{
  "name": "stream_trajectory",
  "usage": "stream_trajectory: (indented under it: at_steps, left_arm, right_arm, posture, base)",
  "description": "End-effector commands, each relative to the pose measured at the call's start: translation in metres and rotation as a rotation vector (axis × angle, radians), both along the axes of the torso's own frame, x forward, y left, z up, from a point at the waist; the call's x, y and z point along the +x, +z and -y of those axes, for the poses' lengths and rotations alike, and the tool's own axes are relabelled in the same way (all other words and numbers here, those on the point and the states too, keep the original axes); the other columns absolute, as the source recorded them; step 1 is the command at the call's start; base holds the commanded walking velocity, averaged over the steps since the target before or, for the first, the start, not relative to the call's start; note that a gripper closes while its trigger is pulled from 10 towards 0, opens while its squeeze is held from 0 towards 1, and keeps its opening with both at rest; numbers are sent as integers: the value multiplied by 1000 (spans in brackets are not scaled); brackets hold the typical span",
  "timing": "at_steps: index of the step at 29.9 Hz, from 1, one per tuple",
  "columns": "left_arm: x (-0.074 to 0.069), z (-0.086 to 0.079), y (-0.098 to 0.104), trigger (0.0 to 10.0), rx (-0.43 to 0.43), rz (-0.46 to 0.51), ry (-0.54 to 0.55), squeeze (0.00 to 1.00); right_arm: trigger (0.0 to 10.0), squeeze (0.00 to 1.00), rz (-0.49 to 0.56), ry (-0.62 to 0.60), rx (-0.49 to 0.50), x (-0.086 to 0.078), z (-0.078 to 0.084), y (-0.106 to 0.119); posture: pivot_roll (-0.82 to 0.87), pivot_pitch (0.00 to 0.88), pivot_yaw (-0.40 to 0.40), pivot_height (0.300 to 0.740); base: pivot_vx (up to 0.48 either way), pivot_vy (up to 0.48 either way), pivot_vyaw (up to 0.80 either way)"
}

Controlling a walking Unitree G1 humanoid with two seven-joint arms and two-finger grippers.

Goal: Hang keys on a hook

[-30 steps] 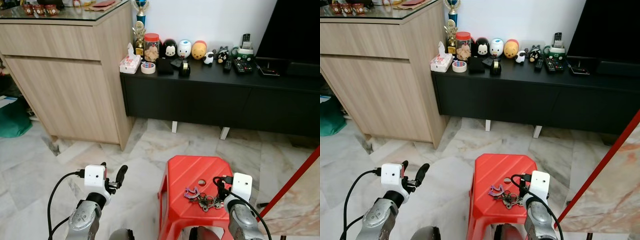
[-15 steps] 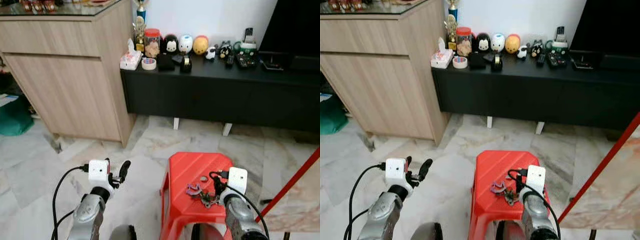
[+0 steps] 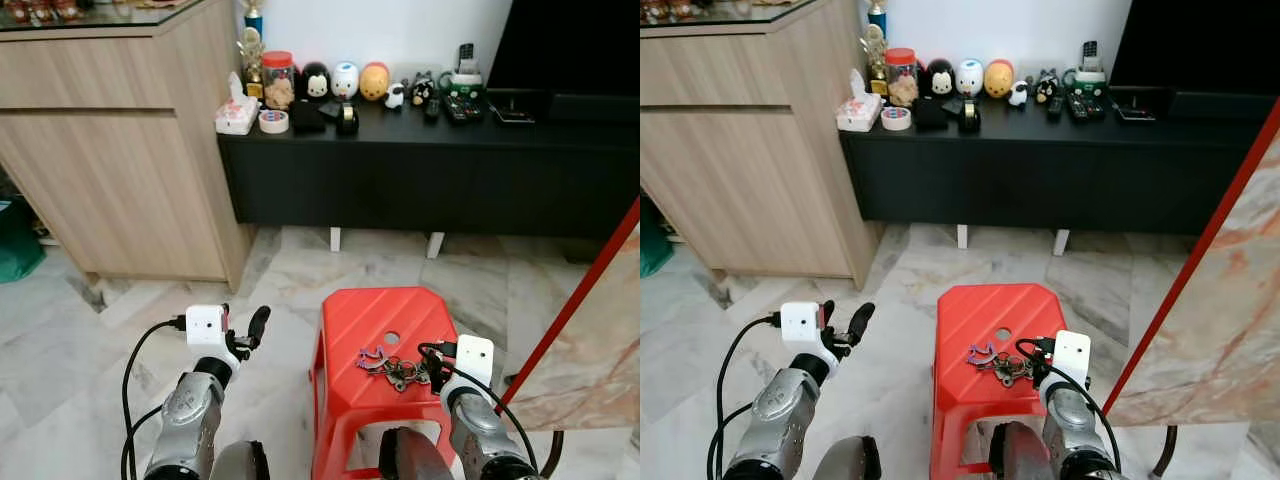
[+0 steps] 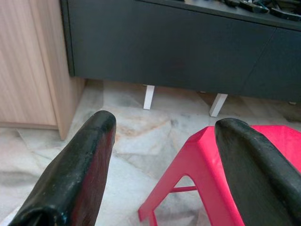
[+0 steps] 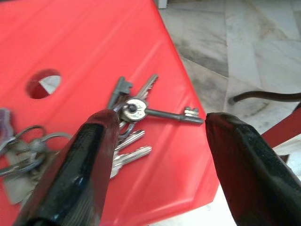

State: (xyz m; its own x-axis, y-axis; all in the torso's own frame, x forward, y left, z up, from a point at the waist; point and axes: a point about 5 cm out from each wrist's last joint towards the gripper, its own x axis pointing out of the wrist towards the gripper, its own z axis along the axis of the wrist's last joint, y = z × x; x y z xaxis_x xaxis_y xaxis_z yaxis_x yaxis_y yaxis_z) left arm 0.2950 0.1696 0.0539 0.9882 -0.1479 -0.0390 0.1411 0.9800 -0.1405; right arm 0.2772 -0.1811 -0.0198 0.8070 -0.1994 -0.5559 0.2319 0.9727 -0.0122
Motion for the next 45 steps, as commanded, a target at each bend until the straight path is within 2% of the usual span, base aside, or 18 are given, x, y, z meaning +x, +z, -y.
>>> stream_trajectory:
  at_steps: [1, 7, 12, 15, 20, 26, 37, 43, 44, 45]
  left_arm:
    - [4, 1, 4, 10000, -3, 8, 0, 0]
    - [6, 11, 20, 10000, -32, 82, 10, 0]
    - [5, 10, 24, 10000, -42, 97, 46, 0]
    - [2, 9, 25, 10000, -44, 98, 60, 0]
    - [-6, 5, 18, 10000, -26, 73, 72, 0]
    - [-14, 4, 15, 10000, -16, 56, 75, 0]
    - [-16, 8, 11, 10000, 27, 41, 55, 0]
    - [-20, 1, 11, 10000, 54, 40, 74, 0]
    - [-20, 0, 10, 10000, 60, 39, 81, 0]
    - [-20, -1, 10, 10000, 61, 38, 83, 0]
  right_arm:
    - [10000, 0, 18, 21, -14, 7, -3, 6]
    - [10000, 0, 112, 160, -15, 18, -11, 18]
    - [10000, 0, 124, 230, -26, 26, -17, 25]
    - [10000, 0, 119, 235, -30, 28, -16, 26]
    - [10000, 0, 2, 243, -70, 19, -15, 14]
    - [10000, 0, -4, 237, -64, 19, -13, 14]
    - [10000, 0, 0, 165, -20, 21, -10, 15]
    - [10000, 0, -15, 162, -4, 17, -12, 11]
    - [4314, 0, -18, 164, -3, 16, -12, 10]
    - [2235, 0, -19, 164, -3, 16, -12, 10]
  posture:
    - [63, 81, -12, 593]
    - [67, 127, -37, 593]
    - [72, 149, -55, 593]
    - [74, 155, -61, 593]
    - [66, 155, -61, 593]
    - [54, 163, -61, 593]
    - [49, 158, -57, 593]
    - [52, 158, -56, 593]
    - [52, 158, -56, 593]
    - [56, 160, -56, 593]
  base:
    - [0, 0, 0]
    - [0, 0, 0]
    - [0, 0, 0]
    - [0, 0, 0]
    - [0, 0, 0]
    - [0, 0, 0]
    - [0, 0, 0]
    - [0, 0, 0]
    - [0, 0, 0]
    - [0, 0, 0]
